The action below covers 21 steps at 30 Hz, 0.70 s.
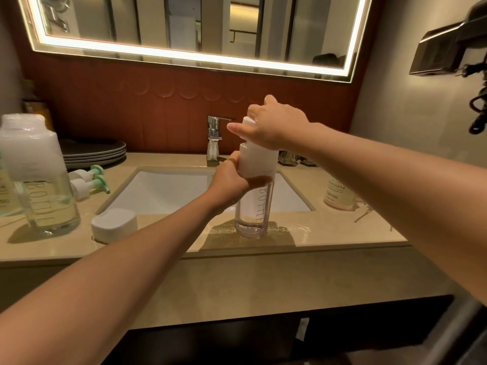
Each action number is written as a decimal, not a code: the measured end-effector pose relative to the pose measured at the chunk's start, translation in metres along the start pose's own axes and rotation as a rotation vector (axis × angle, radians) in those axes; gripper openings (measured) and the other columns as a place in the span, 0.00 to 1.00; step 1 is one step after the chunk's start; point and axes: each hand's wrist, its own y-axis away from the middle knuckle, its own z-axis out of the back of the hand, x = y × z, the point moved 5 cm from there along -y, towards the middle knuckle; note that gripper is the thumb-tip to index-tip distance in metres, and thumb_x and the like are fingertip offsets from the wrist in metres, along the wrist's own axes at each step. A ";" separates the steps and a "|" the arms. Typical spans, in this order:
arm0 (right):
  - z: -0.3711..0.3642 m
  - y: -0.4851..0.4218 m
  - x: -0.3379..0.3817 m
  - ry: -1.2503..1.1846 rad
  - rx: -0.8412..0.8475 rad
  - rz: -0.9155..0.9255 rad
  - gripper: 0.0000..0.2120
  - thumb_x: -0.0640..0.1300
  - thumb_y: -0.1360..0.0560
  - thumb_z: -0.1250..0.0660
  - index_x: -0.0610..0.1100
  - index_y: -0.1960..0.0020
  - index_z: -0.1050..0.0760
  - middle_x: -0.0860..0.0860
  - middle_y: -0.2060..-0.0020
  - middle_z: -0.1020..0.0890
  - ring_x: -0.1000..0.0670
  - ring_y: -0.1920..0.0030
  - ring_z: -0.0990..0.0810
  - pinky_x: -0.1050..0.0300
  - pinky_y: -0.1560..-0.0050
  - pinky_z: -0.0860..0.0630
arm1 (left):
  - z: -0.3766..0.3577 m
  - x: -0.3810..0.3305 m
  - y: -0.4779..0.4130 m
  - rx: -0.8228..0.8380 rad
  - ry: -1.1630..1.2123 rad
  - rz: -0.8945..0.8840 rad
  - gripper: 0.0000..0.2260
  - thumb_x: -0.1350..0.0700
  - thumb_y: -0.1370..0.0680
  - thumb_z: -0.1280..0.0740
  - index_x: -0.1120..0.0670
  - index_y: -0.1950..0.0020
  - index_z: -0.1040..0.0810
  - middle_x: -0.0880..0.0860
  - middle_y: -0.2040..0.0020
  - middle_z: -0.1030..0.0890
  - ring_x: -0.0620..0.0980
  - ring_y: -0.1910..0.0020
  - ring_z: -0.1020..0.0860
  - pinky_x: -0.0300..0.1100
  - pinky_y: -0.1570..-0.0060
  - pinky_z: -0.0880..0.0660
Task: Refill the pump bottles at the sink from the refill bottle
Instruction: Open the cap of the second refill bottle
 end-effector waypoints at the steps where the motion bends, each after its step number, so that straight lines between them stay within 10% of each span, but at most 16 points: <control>1: -0.001 0.000 0.000 -0.028 -0.011 0.013 0.31 0.68 0.25 0.49 0.48 0.32 0.33 0.44 0.34 0.33 0.46 0.47 0.26 0.57 0.57 0.30 | 0.000 0.000 0.000 -0.002 0.005 0.001 0.25 0.58 0.32 0.25 0.49 0.41 0.33 0.48 0.47 0.26 0.49 0.45 0.27 0.38 0.54 0.26; 9: 0.009 0.000 0.001 -0.173 -0.028 0.103 0.37 0.71 0.28 0.51 0.48 0.29 0.38 0.46 0.34 0.29 0.45 0.38 0.28 0.54 0.50 0.30 | 0.001 0.000 -0.001 -0.016 -0.083 -0.025 0.27 0.53 0.32 0.25 0.51 0.38 0.33 0.49 0.44 0.26 0.50 0.43 0.27 0.47 0.45 0.26; 15: 0.006 -0.005 0.009 0.176 -0.048 0.052 0.34 0.67 0.23 0.56 0.41 0.44 0.26 0.50 0.68 0.29 0.53 0.69 0.30 0.62 0.72 0.36 | 0.000 0.002 0.000 -0.002 0.020 0.014 0.25 0.58 0.32 0.25 0.49 0.40 0.33 0.50 0.44 0.26 0.51 0.42 0.28 0.44 0.47 0.25; 21: -0.002 0.002 0.004 -0.276 0.107 0.156 0.24 0.58 0.21 0.48 0.45 0.30 0.37 0.43 0.35 0.27 0.44 0.41 0.26 0.52 0.45 0.28 | 0.000 0.000 0.000 0.004 -0.021 -0.015 0.26 0.55 0.32 0.25 0.51 0.38 0.33 0.49 0.44 0.26 0.49 0.43 0.28 0.41 0.50 0.26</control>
